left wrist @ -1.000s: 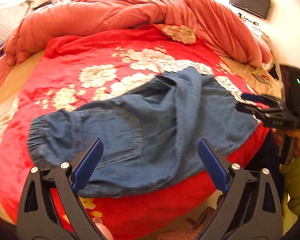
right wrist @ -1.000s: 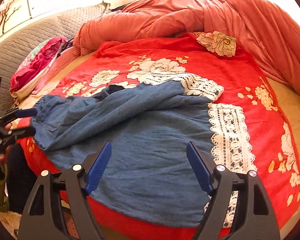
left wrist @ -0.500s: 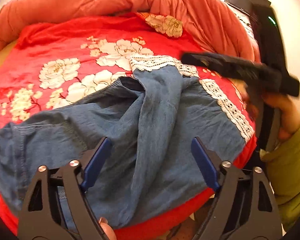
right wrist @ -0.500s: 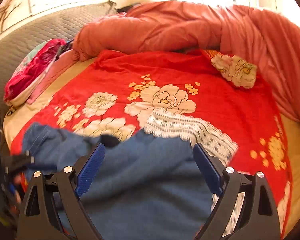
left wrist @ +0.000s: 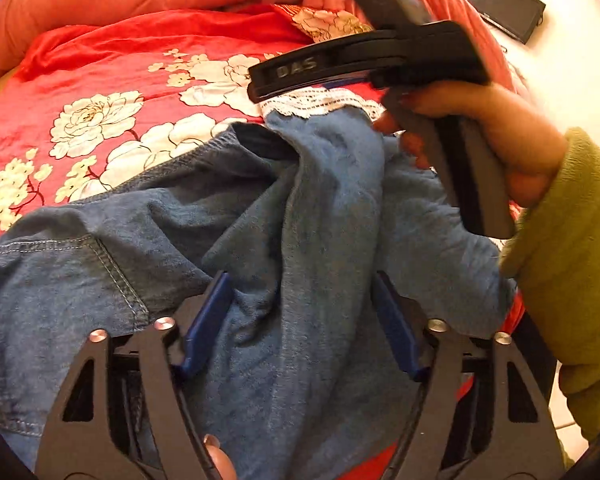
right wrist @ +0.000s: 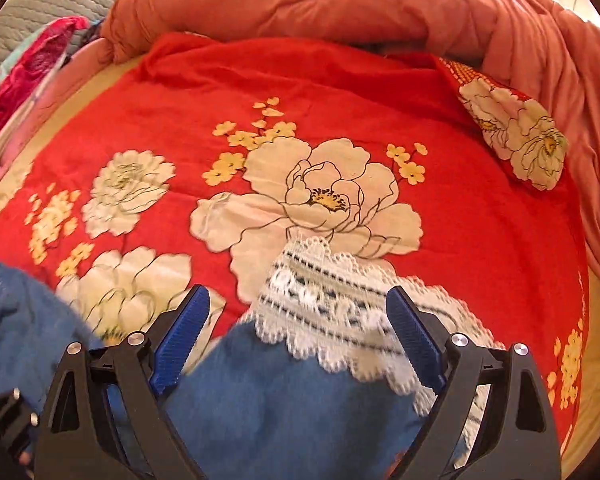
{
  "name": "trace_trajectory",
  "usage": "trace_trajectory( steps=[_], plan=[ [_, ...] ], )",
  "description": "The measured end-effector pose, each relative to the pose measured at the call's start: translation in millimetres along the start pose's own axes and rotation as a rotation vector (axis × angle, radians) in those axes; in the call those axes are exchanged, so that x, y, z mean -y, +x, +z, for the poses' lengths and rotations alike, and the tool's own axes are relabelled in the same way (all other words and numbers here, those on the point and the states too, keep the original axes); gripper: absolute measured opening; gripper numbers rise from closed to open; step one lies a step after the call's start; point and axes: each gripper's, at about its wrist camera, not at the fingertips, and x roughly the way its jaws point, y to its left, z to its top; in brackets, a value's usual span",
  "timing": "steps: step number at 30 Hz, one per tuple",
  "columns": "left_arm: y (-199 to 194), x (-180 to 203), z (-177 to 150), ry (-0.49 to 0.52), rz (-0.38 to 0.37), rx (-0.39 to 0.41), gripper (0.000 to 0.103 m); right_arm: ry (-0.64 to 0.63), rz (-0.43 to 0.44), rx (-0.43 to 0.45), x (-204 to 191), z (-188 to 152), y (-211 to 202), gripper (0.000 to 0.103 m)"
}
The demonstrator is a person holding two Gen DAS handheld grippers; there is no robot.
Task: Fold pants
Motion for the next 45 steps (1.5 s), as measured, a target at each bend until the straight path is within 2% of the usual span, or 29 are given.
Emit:
trace_trajectory(
  steps=[3,6,9,11,18,28,31,38,42,45],
  plan=[
    [-1,-6,0,-0.011,-0.033,0.007,0.06,0.004,-0.014,-0.032,-2,7,16,0.081],
    [-2,-6,0,-0.001,-0.039,0.014,0.06,0.015,-0.02,-0.069,-1,8,31,0.063],
    [-8,-6,0,-0.003,-0.056,0.022,0.06,0.011,-0.012,-0.053,4,5,33,0.037],
    [-11,-9,-1,-0.012,-0.073,0.033,0.06,0.032,0.026,-0.034,11,1,27,0.014],
    [-23,-10,-4,-0.003,-0.091,0.078,0.06,0.168,0.142,0.093,48,-25,-18,0.009],
    [-26,3,-5,0.054,-0.094,0.097,0.06,0.344,0.159,0.255,97,-87,-109,0.008],
    [-27,12,-8,0.1,-0.095,0.11,0.06,0.373,0.145,0.278,105,-105,-129,0.008],
    [-27,45,-19,0.299,-0.035,0.134,0.041,0.468,0.139,0.297,119,-159,-161,0.008],
    [-23,62,-28,0.398,0.034,0.135,0.041,0.531,0.15,0.307,123,-186,-173,0.008],
    [-15,65,-31,0.429,0.082,0.123,0.042,0.57,0.174,0.316,124,-202,-180,0.008]
  ],
)
